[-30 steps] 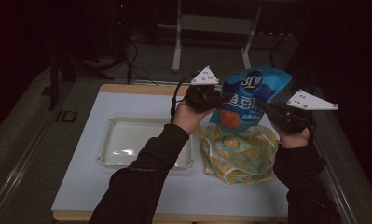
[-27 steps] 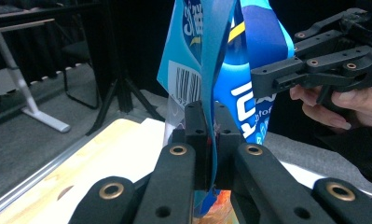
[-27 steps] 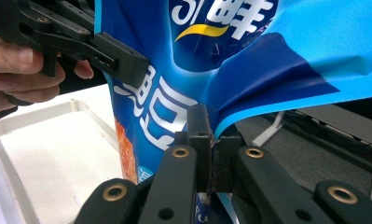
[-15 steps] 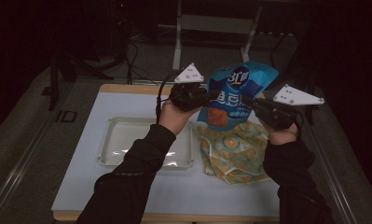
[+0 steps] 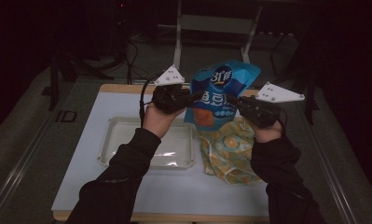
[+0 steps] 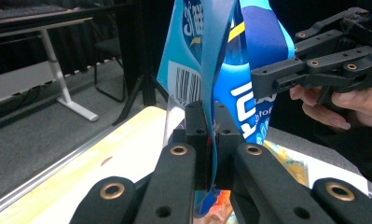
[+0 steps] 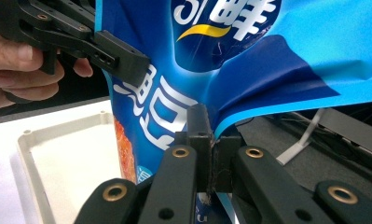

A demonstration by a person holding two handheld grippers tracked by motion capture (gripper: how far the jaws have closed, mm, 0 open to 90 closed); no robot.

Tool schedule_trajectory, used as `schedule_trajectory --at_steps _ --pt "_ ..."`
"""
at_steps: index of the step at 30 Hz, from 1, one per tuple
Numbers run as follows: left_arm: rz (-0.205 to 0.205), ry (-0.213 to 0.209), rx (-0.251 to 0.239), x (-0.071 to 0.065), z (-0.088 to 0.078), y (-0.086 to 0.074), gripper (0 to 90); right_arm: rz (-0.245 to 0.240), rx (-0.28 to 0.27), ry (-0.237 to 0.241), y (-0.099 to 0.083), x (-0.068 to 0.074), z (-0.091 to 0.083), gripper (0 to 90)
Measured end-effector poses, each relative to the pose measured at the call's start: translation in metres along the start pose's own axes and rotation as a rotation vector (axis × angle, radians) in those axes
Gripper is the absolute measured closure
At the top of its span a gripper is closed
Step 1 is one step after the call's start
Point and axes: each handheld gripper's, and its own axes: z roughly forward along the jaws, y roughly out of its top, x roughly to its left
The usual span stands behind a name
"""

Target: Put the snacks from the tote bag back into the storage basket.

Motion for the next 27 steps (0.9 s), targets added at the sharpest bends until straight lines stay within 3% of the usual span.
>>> schedule_trajectory --at_steps 27 --pt "-0.032 0.116 0.011 0.009 -0.071 -0.029 89.6 -0.026 -0.014 0.115 0.013 0.046 0.052 89.1"
